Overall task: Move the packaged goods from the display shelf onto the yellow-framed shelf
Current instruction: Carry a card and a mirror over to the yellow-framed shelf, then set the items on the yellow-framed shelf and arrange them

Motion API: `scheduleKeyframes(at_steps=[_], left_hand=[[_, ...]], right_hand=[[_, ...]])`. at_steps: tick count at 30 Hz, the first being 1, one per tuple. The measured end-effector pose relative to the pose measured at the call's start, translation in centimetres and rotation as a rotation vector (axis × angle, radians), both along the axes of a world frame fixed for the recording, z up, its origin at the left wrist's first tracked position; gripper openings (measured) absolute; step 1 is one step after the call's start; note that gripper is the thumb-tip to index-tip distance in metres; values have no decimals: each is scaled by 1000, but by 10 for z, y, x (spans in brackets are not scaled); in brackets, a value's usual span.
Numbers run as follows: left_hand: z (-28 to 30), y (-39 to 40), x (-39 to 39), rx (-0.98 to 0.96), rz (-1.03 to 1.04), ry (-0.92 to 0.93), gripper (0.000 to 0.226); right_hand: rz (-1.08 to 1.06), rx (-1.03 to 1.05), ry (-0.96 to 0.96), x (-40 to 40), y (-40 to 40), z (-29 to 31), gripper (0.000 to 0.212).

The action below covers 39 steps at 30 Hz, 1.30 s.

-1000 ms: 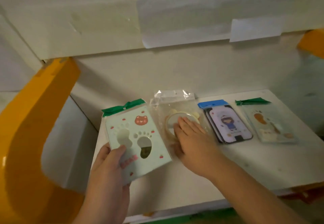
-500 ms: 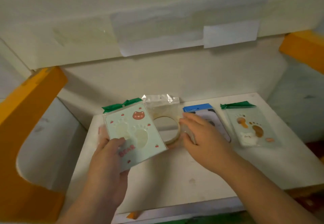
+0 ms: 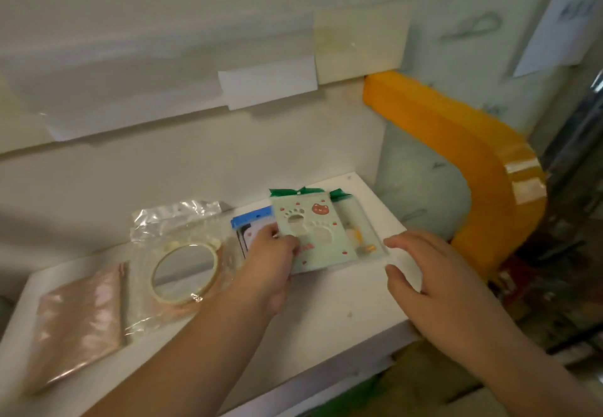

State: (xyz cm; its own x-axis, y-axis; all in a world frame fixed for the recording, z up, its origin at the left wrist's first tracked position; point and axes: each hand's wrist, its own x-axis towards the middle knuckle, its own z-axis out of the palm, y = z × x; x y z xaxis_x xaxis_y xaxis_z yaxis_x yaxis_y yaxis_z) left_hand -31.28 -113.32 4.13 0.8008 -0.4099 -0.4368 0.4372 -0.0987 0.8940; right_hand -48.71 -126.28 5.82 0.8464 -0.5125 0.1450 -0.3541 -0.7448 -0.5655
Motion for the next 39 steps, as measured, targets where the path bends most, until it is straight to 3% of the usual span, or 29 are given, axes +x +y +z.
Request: scheduleKeyframes(at_steps=[5,8,11,14,17,20,24,34,39], left_hand=[[-13,-40,-4,56,-86,49,43],[-11,-47,-14,157,-100,-15,34],[-1,-44,-23,209,-83,-136,42],[14,-30,-29,240,-89,-328,53],[27,-3,-27,385,-125,-631,59],[31,32,-15,603,-199,-963,60],[38,83,-2,900,-172,-1161,62],[89,234,-32,1319,30,-1299,53],[101,330,-47,1282,259,-1279,53]], right_hand=[[-36,49,8,-17,-12,-4,35],[-41,45,21,-16,-15,-7,35],[-36,26,22,-9,-17,-7,37],[-36,6,-2,1,-17,-2,39],[-18,-20,-21,16,-15,2,40],[42,-32,-77,35,-11,3,37],[149,-19,-139,70,6,2,36],[461,70,-235,144,140,23,37],[636,46,-287,151,236,44,38]])
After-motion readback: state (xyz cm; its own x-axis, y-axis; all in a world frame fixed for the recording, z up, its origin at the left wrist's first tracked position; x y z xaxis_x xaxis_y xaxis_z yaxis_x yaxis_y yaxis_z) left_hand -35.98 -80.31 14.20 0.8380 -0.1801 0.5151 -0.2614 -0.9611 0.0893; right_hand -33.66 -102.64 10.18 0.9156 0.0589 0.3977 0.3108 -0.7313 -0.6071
